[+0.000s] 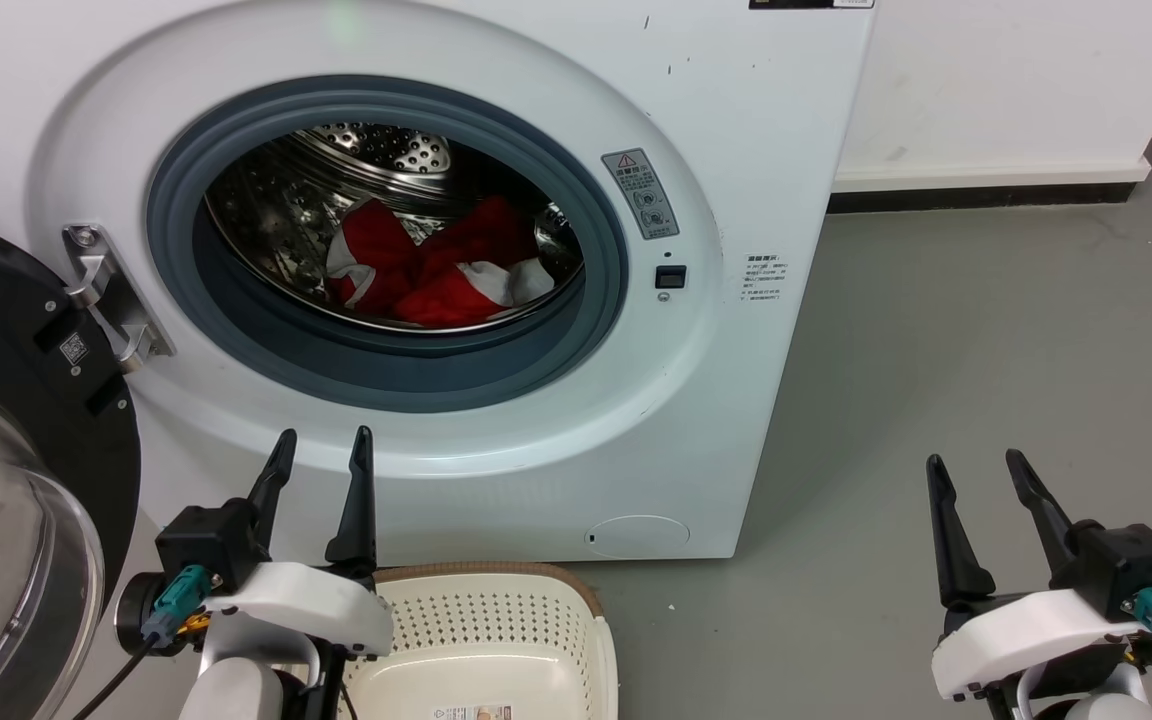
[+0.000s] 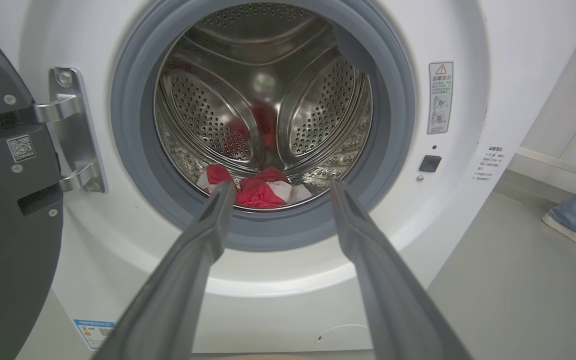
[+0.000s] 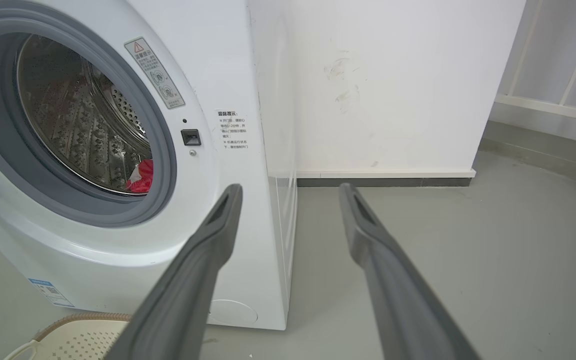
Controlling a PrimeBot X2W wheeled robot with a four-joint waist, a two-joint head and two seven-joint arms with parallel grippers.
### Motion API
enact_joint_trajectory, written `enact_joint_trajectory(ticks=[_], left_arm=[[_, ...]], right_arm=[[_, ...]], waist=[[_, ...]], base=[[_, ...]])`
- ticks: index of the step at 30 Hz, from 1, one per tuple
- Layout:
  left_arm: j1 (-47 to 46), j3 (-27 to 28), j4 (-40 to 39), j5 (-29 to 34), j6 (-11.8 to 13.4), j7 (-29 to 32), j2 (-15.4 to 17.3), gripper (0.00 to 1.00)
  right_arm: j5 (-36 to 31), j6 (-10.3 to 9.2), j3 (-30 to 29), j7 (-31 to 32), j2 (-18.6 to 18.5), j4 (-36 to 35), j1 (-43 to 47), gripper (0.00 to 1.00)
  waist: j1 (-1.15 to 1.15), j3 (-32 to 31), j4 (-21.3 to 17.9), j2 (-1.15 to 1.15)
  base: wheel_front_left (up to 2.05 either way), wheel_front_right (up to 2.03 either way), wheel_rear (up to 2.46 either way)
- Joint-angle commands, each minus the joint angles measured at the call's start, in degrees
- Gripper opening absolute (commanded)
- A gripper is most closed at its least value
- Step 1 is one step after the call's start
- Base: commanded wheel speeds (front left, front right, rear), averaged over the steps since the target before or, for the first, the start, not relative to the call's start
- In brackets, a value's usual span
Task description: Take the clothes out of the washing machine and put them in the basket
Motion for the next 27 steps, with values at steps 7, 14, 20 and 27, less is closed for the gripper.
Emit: enact_joint_trajectory(ticks=[7, 14, 20, 27], left_arm=[[-1.0, 0.5, 0.9, 3.5, 0.5, -1.2, 0.4, 1.00], [-1.3, 0.7, 1.5, 6.3, 0.6, -2.0, 0.3, 1.00], [-1.4, 0.9, 1.9, 8.4, 0.7, -2.6, 0.1, 1.00], [-1.1, 1.1, 2.2, 10.7, 0.8, -3.3, -0.3, 1.00]], right_arm=[[-3.4, 0.12, 0.3, -0.8, 0.1, 0.0, 0.1, 1.00], [-5.8, 0.12, 0.1, -1.5, 0.2, 0.4, -0.3, 1.00], [-8.0, 0.13, 0.0, -2.1, 0.2, 0.6, -0.7, 1.00], [-8.8, 0.14, 0.0, -2.6, 0.2, 1.1, -0.9, 1.00]], waist=[[0.00, 0.0, -0.3, 0.00], [0.00, 0.3, -0.4, 0.00], [0.00, 0.5, -0.5, 0.00], [0.00, 0.5, -0.6, 0.00]], base=[[0.00, 0.00, 0.00], [0.00, 0.00, 0.00], [0.00, 0.00, 0.00], [0.00, 0.00, 0.00]])
